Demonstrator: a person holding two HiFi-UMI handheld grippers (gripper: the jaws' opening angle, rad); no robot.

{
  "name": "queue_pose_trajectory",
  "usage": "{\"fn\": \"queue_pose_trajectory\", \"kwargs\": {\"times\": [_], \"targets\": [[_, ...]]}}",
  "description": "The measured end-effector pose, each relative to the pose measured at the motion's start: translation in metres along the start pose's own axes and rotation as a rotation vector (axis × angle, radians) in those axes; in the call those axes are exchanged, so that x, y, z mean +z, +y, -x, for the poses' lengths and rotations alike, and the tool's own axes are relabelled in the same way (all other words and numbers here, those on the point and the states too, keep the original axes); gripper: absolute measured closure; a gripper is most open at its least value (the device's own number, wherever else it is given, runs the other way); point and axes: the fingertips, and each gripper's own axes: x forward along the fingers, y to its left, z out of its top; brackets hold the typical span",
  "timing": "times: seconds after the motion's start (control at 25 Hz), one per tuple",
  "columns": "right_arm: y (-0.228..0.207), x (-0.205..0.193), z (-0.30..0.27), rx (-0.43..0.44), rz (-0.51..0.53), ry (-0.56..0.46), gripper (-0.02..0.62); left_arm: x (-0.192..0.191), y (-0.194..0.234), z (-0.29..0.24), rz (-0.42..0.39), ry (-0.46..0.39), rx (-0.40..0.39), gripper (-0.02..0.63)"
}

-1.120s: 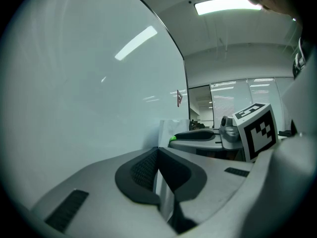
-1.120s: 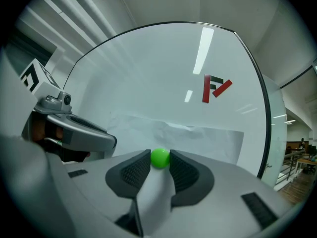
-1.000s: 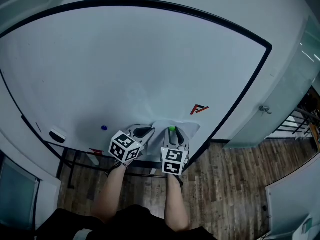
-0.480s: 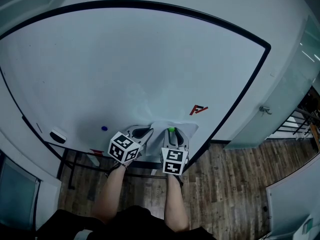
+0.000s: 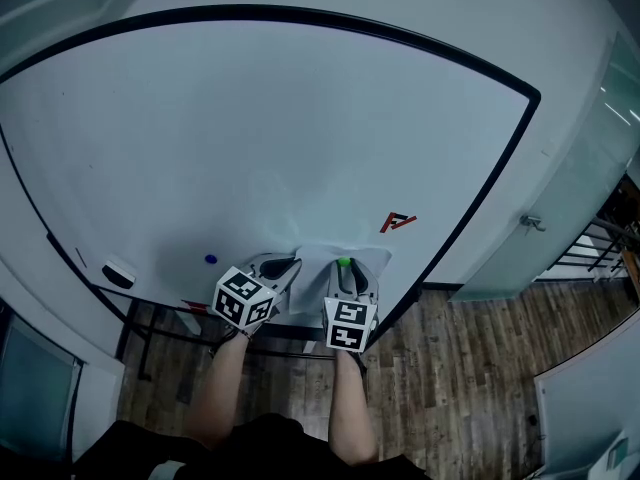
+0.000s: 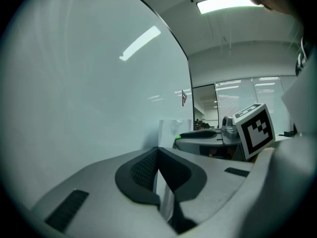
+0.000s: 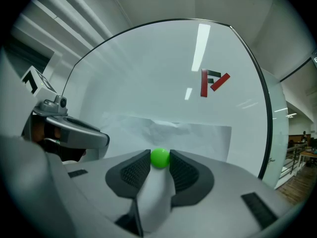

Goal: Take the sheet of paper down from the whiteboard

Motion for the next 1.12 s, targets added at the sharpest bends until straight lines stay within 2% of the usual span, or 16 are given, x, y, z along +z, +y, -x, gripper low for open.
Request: {"fn": "queue_pose_trajectory", "kwargs": {"times": [1.12], "targets": [[0.003, -0.002, 0.0, 0.008, 0.014, 0.015, 0.463, -0.004, 0.02, 0.023, 0.028, -0.001, 0.073, 0.586]]}}
